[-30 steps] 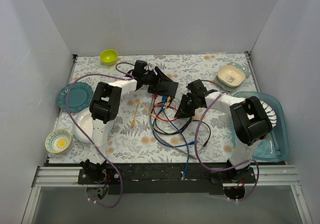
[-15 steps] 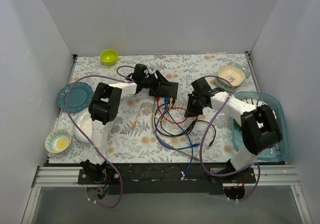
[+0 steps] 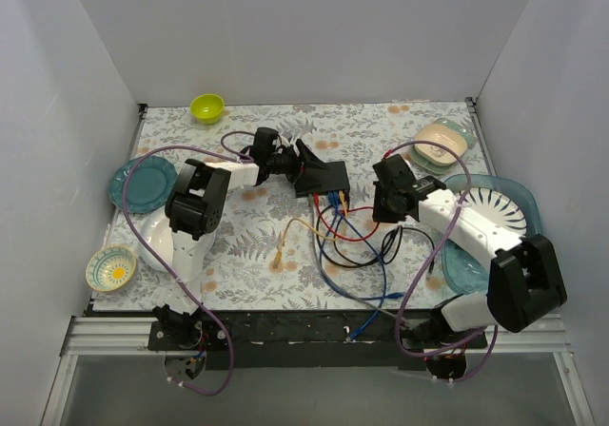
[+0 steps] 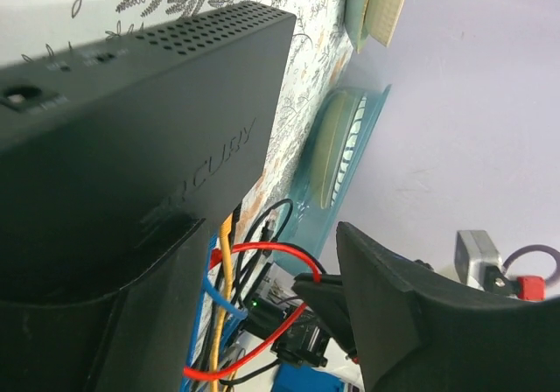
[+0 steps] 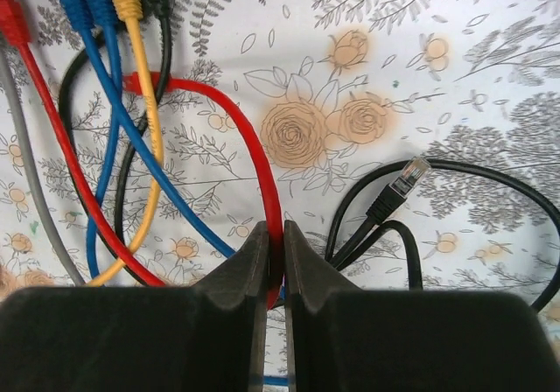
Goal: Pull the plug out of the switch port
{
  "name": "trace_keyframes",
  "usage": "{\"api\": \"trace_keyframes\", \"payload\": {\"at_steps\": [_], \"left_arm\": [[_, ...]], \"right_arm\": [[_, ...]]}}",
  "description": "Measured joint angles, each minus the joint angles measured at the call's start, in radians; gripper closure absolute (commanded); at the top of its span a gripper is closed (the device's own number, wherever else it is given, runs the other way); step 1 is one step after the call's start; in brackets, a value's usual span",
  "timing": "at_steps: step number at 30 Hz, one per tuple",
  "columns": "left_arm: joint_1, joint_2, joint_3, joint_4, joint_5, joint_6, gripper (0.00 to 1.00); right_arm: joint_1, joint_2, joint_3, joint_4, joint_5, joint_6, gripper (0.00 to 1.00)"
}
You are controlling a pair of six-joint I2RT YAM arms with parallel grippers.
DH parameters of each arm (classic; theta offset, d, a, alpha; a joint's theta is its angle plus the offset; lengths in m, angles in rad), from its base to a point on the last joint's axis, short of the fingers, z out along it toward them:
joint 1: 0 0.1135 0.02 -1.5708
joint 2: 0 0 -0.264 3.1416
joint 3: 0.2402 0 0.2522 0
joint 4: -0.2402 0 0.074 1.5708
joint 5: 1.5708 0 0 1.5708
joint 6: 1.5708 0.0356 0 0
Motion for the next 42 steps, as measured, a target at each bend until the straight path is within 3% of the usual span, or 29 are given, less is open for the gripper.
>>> {"api": "trace_keyframes", "payload": {"at_steps": [10,19,26,32,42], "left_arm": [[0.0,-0.024,-0.058,0.06,0.011,-0.031,0.39],[-0.048,-0.037,-0.098,0.103,0.036,-0.048,0.39],[-0.164,-0.043,-0.076,0.031,-0.025,0.027,0.4],[-0.168,-0.074,-0.076,-0.061,-0.108,0.042,0.39],[-0.167,-0.105,-0.036,-0.245,-0.264,-0.023,0.4]], "right_arm": [[0.093,-0.154,-0.091,0.039,0.253,-0.019,0.99],[0.097,-0.039,-0.09,0.043,0.242,-0.04,0.99],[0.107,-0.023,-0.031,0.03,0.235,-0.062,0.99],[0.128,-0.024,-0.003,0.014,0.248,-0.075,0.99],[0.269,-0.087,0.037,-0.041,0.501,-0.121,0.99]]}}
